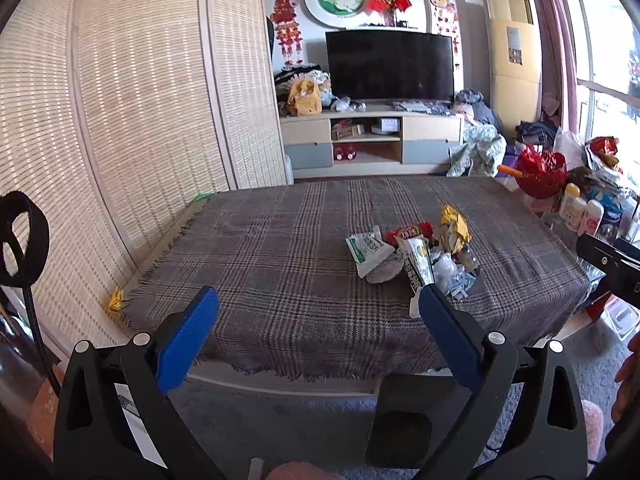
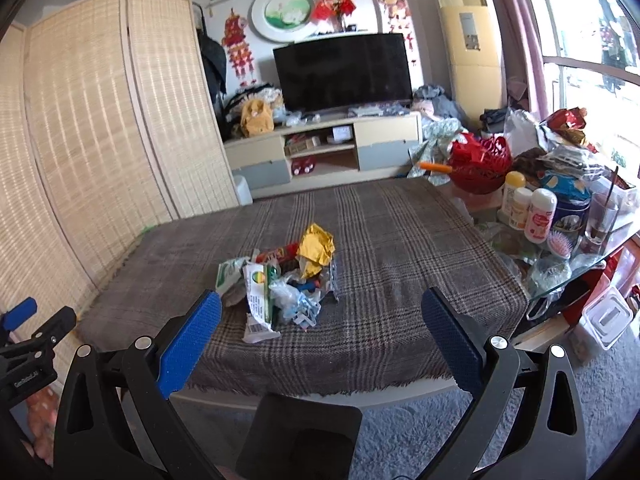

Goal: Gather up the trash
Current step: 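Move both tools forward toward the trash pile on the plaid tablecloth, then grasp the blue-white wrapper with the right tool while the left tool grasps the white barcode wrapper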

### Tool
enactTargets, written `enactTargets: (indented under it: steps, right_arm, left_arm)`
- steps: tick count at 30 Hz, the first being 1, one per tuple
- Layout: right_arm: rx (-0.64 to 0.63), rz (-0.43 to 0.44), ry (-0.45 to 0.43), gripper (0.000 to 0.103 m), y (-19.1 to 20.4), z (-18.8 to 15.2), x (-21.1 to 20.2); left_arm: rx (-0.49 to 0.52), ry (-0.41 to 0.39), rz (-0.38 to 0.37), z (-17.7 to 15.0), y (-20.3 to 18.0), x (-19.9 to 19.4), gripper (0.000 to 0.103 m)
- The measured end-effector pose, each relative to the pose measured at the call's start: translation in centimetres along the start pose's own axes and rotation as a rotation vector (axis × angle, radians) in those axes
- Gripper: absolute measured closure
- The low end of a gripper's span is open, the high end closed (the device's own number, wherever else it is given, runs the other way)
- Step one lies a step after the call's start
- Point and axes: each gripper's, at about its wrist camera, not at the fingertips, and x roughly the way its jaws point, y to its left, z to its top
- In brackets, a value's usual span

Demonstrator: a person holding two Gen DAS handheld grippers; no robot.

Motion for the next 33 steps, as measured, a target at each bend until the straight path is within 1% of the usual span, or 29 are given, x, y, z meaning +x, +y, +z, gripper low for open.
enactTargets:
  steps: [7,14,15,16,17,21,22,24,26,28,33]
  right_arm:
    - [0.034,0.018,0.086,0.003,-0.9,-0.9,5.3]
    - [0.017,0.055,0.149,0.004,-0.1,-1.5,10.2]
    - [0.013,0.059,0.159,0.006,-0.1,-1.6,10.9]
    - [0.009,0.064,0.175,0.011,0.0,-1.9,11.9]
    - [0.007,0.063,0.187,0.012,0.0,-2.0,12.5]
    - [0.018,0.078,0.224,0.012,-0.3,-2.6,15.0]
    - [0.021,0.086,0.232,0.014,-0.3,-2.7,15.6]
    - [0.02,0.11,0.249,0.021,-0.2,-2.9,16.8]
    - [0.018,0.127,0.267,0.031,0.1,-3.0,17.9]
    - [0.018,0.134,0.285,0.035,0.1,-3.2,18.9]
    - [0.022,0.133,0.304,0.036,-0.1,-3.5,20.3]
  left_arm:
    - [0.015,0.084,-0.044,-1.4,-1.5,5.5,0.008]
    - [0.034,0.147,-0.102,-1.8,-3.1,10.9,0.008]
    - [0.043,0.154,-0.109,-1.9,-3.4,11.5,0.009]
    - [0.058,0.162,-0.112,-1.9,-3.8,12.2,0.012]
    - [0.068,0.166,-0.114,-2.1,-4.1,12.6,0.012]
    - [0.086,0.191,-0.133,-2.4,-4.8,14.6,0.013]
    - [0.089,0.198,-0.143,-2.5,-5.0,15.1,0.013]
    - [0.092,0.209,-0.151,-2.8,-5.2,15.8,0.013]
    - [0.093,0.221,-0.158,-3.0,-5.3,16.3,0.013]
    - [0.091,0.229,-0.16,-3.2,-5.4,16.7,0.013]
    - [0.088,0.239,-0.171,-3.3,-5.8,17.5,0.013]
